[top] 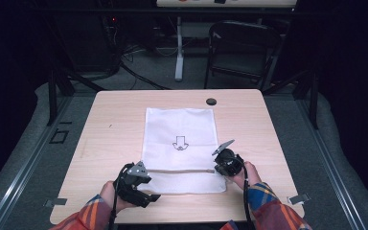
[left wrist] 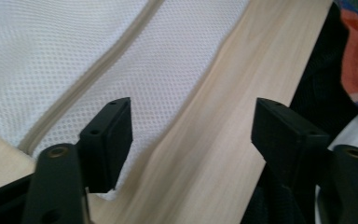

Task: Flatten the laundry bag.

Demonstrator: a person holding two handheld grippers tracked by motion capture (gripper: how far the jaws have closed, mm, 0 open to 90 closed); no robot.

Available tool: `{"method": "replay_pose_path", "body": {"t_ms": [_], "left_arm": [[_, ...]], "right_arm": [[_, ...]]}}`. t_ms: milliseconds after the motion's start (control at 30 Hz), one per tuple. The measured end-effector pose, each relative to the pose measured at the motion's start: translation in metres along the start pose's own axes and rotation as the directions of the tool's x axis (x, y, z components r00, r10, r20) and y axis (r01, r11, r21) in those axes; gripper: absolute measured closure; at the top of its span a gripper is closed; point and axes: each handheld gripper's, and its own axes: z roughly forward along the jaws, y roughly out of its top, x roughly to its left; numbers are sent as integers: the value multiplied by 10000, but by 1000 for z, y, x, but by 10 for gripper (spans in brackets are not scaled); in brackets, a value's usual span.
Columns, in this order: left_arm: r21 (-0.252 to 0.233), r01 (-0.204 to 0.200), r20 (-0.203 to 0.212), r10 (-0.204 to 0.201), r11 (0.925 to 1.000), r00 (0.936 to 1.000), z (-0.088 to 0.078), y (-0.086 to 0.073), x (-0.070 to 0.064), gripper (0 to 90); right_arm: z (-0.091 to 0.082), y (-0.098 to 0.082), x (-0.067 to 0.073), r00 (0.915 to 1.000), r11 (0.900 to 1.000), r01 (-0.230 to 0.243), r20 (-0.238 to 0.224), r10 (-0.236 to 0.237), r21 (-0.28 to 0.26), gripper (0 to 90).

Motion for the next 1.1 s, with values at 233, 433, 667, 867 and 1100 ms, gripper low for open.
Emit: {"method": "replay_pose_path", "body": {"t_ms": [233,433,667,867,1100], "left_arm": [[-177,-95,-467,87,9998,9989,12,15,10,164],[-203,-242,-654,228,9995,9976,24,27,17,154],[-133,-466,-612,457,9988,9971,43,46,22,152],[-191,-714,-548,702,9973,9960,57,61,22,155],[-254,-952,-492,939,9951,9944,69,73,22,156]], "right_arm": [[0,0,0,10000,10000,-13,5,13,1,900],[0,-1,0,9999,9999,-108,-48,108,1,900],[-1,-1,-1,9999,10000,-80,-76,80,-23,900],[0,-3,-2,9996,9996,-181,-211,176,-223,900],[0,-3,0,9998,9994,-161,-110,158,-296,900]]}}
